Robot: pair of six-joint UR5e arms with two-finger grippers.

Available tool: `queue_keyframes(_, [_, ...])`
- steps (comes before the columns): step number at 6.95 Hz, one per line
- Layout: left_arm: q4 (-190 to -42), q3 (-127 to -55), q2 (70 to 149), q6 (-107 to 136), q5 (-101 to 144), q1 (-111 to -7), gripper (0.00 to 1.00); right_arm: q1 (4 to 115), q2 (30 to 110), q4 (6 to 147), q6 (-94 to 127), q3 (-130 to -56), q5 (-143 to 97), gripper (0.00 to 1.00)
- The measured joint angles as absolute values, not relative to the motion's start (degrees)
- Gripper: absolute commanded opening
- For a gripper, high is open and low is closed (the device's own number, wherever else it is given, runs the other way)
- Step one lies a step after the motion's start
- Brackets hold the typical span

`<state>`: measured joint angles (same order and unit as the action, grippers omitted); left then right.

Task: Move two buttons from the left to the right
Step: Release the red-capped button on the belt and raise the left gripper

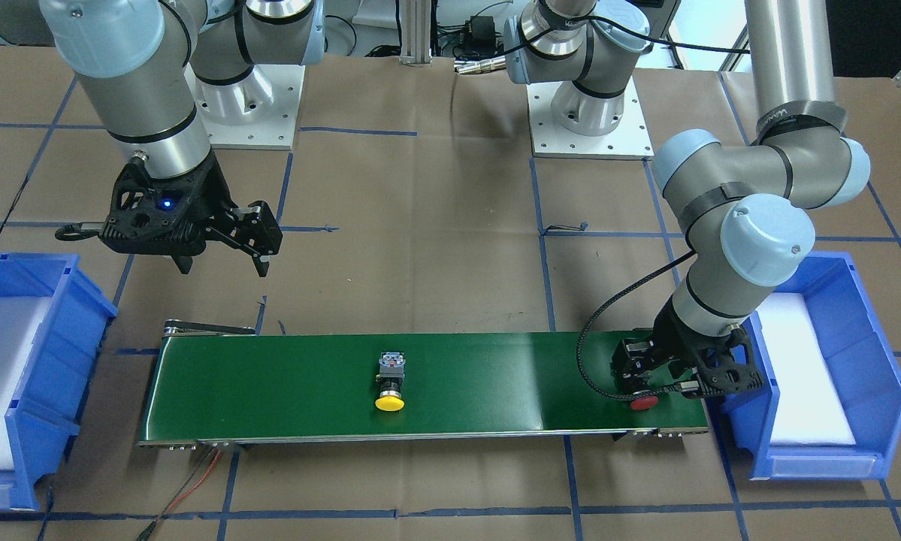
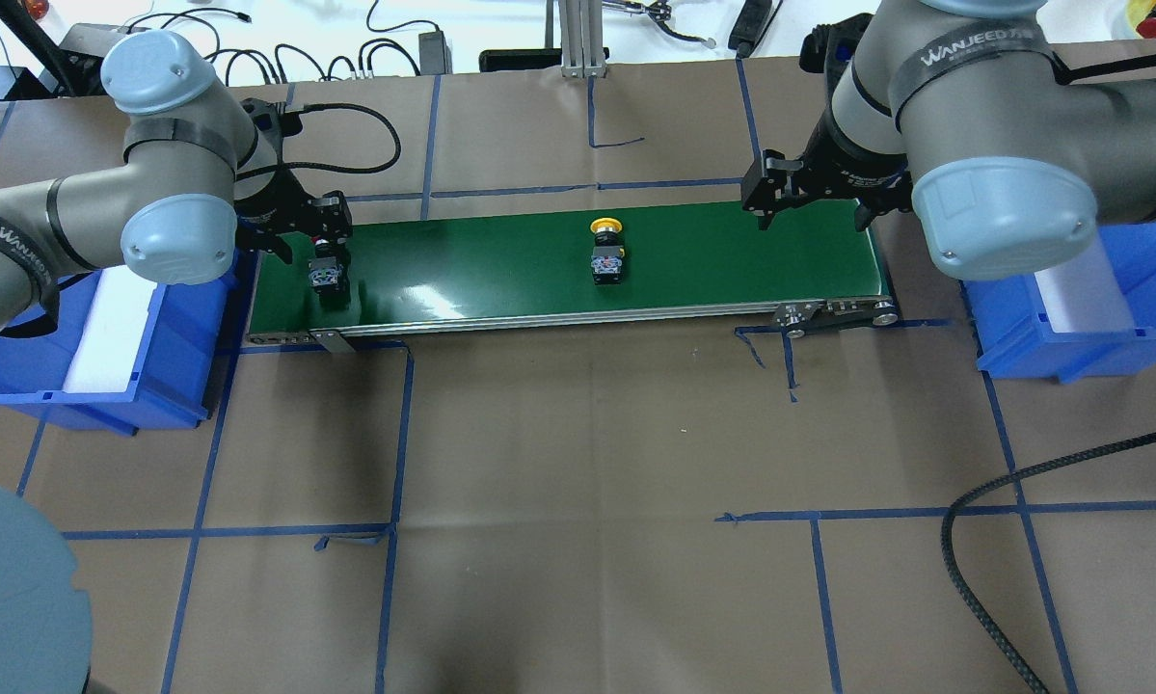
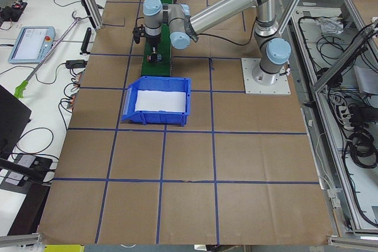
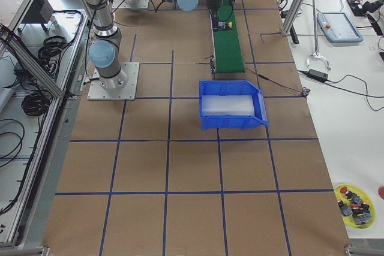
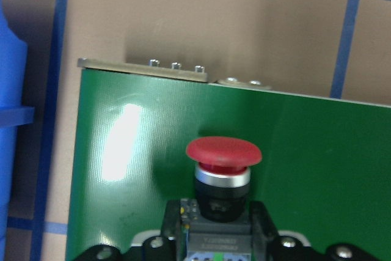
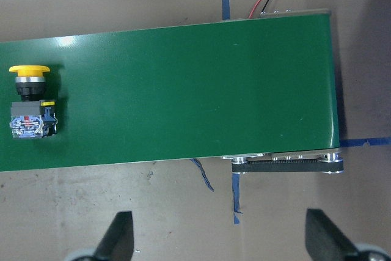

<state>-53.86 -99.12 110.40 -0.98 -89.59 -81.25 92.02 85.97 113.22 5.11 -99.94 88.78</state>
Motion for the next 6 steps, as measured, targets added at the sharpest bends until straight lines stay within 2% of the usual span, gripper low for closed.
queue_keyframes(2, [-57.3, -96.9, 107.8, -1.0, -89.7, -81.2, 0.99, 92.0, 86.2, 113.2, 5.0, -99.8, 88.8, 1.0])
queue_keyframes(6, [-81.5, -84.4, 101.8, -2.7, -89.6, -83.0, 0.99, 92.0, 86.1, 113.1, 4.9, -100.0, 88.8, 1.0])
